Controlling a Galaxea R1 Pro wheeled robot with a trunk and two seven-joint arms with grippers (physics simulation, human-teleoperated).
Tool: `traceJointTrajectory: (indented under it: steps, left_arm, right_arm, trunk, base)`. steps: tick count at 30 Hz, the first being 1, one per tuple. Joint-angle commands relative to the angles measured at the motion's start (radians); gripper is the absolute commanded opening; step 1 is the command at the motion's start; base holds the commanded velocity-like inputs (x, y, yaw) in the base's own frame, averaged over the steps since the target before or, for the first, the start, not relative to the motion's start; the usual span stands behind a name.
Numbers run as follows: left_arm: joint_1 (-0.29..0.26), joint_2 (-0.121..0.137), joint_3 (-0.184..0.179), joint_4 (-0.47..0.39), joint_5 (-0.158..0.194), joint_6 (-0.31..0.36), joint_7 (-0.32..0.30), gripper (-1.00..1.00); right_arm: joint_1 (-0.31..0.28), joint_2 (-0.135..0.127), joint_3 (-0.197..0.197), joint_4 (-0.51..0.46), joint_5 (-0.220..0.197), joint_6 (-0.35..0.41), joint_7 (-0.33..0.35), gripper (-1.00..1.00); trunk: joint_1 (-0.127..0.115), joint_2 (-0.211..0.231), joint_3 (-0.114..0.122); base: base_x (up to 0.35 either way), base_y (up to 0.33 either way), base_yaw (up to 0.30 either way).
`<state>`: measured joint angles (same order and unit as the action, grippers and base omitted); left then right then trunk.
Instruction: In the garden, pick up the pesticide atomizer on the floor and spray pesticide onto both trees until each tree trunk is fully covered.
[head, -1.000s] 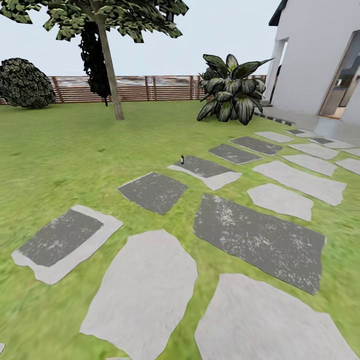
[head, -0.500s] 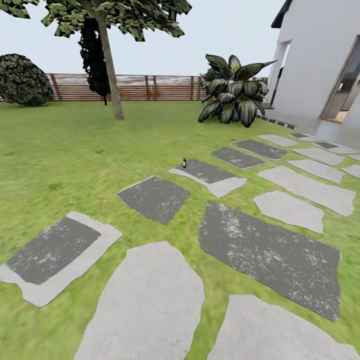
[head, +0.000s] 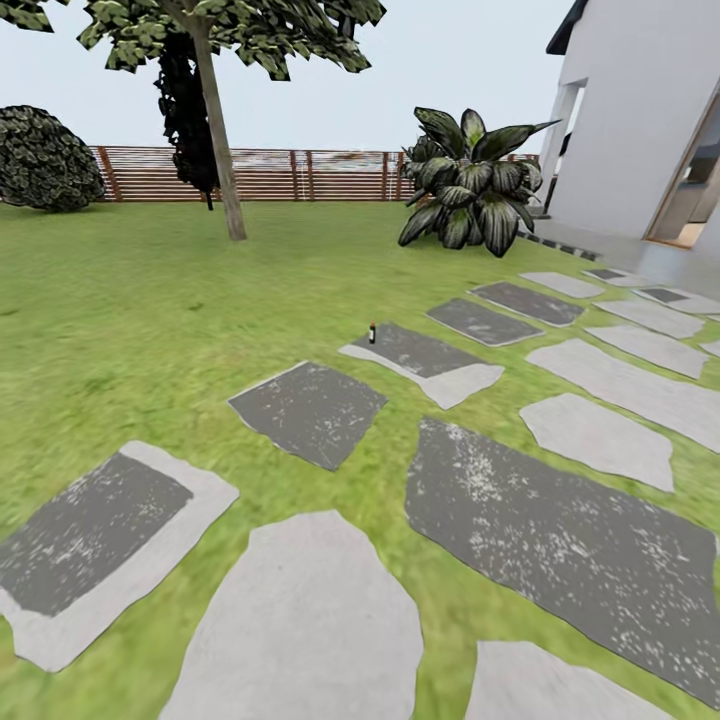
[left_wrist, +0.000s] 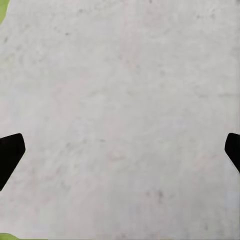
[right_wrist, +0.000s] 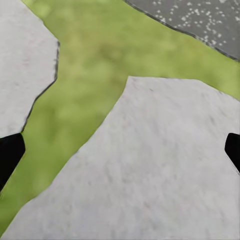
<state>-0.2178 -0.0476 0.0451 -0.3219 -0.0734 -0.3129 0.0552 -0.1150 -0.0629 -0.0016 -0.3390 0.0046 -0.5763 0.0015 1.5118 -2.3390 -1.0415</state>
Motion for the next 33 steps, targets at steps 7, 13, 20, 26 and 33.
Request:
traceJointTrajectory:
  steps: [7,13,20,26,33]
  left_arm:
    - [0.000,0.000,-0.001,0.000,0.000,0.000,0.000,1.00]
    - [0.000,0.000,-0.001,0.000,0.000,0.000,0.000,1.00]
    - [0.000,0.000,-0.001,0.000,0.000,0.000,0.000,1.00]
    - [0.000,0.000,-0.001,0.000,0.000,0.000,0.000,1.00]
    - [0.000,0.000,-0.001,0.000,0.000,0.000,0.000,1.00]
  right_arm:
    - [0.000,0.000,-0.001,0.001,0.000,0.000,0.001,1.00]
    - [0.000,0.000,-0.001,0.002,0.000,0.000,0.002,1.00]
    - [0.000,0.000,-0.001,0.002,0.000,0.000,0.002,1.00]
    - [0.000,0.000,-0.002,0.002,0.000,0.000,0.002,1.00]
    - [0.000,0.000,-0.002,0.002,0.000,0.000,0.002,1.00]
  trunk:
    - [0.000,0.000,0.000]
    - [0.000,0.000,0.000]
    - [0.000,0.000,0.000]
    - [0.000,0.000,0.000]
    - [0.000,0.000,0.000]
  base:
    - [0.335,0.001,0.000]
    - [0.335,0.000,0.000]
    - [0.335,0.000,0.000]
    - [0.335,0.000,0.000]
    - [0.336,0.000,0.000]
